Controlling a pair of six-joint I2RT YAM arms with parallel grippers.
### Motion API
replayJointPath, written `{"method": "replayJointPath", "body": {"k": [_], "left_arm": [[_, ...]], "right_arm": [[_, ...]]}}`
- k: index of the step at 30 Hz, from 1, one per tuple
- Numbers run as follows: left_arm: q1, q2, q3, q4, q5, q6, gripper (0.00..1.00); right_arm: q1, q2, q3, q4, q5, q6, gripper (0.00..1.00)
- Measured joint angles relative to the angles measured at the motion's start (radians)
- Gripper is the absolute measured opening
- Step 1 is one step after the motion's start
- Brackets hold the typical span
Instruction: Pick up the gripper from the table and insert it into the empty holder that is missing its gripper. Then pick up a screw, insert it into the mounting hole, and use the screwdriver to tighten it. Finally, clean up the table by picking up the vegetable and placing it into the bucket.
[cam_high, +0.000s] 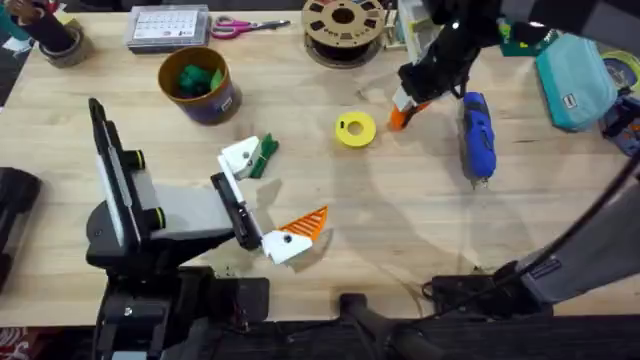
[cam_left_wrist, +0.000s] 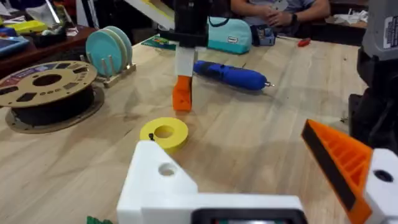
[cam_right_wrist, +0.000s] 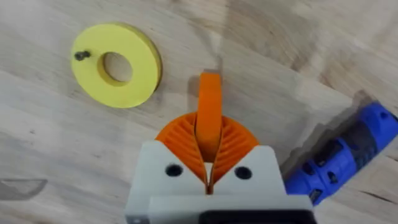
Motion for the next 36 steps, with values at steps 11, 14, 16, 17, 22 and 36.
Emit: {"method": "replayJointPath", "body": {"k": [11, 14, 16, 17, 22, 36], "left_arm": [[0.000, 0.000, 0.000, 0.000, 0.000, 0.000, 0.991], [0.000, 0.000, 0.000, 0.000, 0.000, 0.000, 0.990], [0.000, 0.000, 0.000, 0.000, 0.000, 0.000, 0.990], [0.000, 0.000, 0.000, 0.000, 0.000, 0.000, 0.990], [0.000, 0.000, 0.000, 0.000, 0.000, 0.000, 0.990], [0.000, 0.000, 0.000, 0.000, 0.000, 0.000, 0.992]], "right_arm": [[0.000, -0.281, 0.040, -0.024, 0.000, 0.059, 0.010], [0.000, -0.328, 0.041, -0.020, -0.001, 0.085, 0.010], [0.000, -0.354, 0.041, -0.008, -0.013, 0.101, 0.010], [0.000, -0.367, 0.041, 0.002, -0.030, 0.106, 0.010], [0.000, -0.420, 0.040, 0.060, -0.155, 0.124, 0.010], [-0.019, -0.453, -0.203, 0.544, -0.762, 0.196, 0.010]]}}
